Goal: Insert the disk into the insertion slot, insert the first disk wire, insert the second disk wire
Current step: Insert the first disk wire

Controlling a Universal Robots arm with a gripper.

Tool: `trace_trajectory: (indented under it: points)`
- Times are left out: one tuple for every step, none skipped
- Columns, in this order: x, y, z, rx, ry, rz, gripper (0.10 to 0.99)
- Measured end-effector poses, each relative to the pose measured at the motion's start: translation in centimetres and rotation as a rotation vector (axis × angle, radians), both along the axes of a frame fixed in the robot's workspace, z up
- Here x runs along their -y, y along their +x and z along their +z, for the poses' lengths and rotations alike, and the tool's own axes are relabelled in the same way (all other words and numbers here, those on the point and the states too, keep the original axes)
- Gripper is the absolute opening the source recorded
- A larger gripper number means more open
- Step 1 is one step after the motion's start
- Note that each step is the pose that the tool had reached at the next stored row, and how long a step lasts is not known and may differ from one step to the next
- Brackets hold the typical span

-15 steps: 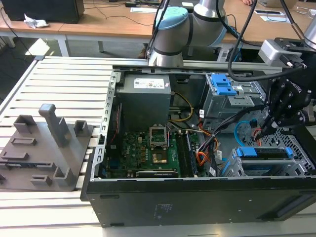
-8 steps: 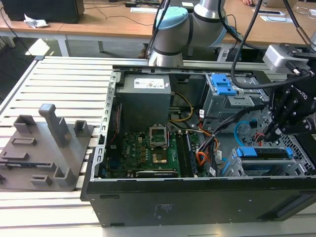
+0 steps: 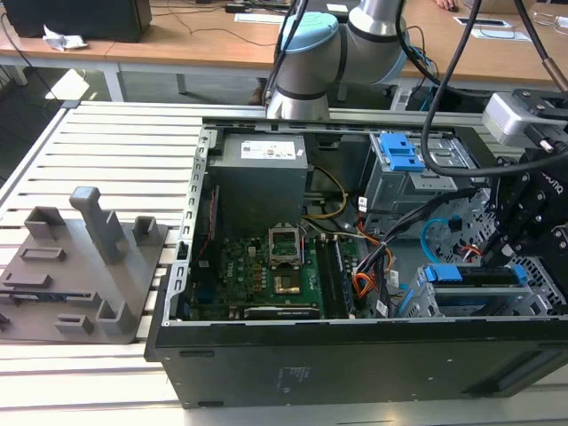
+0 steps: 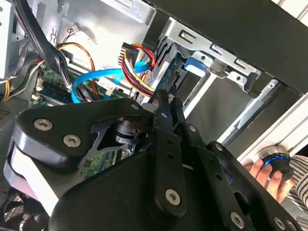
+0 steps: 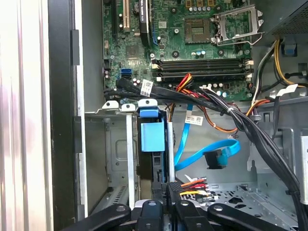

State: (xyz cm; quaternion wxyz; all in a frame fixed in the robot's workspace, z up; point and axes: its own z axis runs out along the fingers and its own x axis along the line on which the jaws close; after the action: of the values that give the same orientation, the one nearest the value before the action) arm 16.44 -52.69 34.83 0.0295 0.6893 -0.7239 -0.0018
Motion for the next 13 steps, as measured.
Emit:
trace_trajectory:
  points:
    - [0.00,0.06,-0.07,-0.0001,0.000,0.000,0.165]
    - [0.00,0.15,-0.16,-0.0002,0.000,0.000,0.165]
    - [0.00,0.22,-0.23,-0.0003,0.000,0.000,0.165]
    - [0.00,0.27,-0.26,-0.0002,0.000,0.000,0.165]
    - [0.00,0.30,-0.31,-0.0003,0.000,0.000,0.165]
    - [0.00,0.32,-0.32,-0.0003,0.000,0.000,0.165]
    - [0.00,0.36,-0.37,-0.0003,0.000,0.000,0.165]
    - [0.01,0.40,-0.41,-0.0003,0.000,0.000,0.165]
    - [0.02,0.43,-0.44,-0.0003,0.000,0.000,0.165]
    - [0.03,0.46,-0.48,-0.0004,0.000,0.000,0.165]
    - [0.06,0.48,-0.54,-0.0004,0.000,0.000,0.165]
    - [0.10,0.52,-0.62,-0.0004,0.000,0.000,0.165]
    - [0.15,0.54,-0.69,-0.0003,0.000,0.000,0.165]
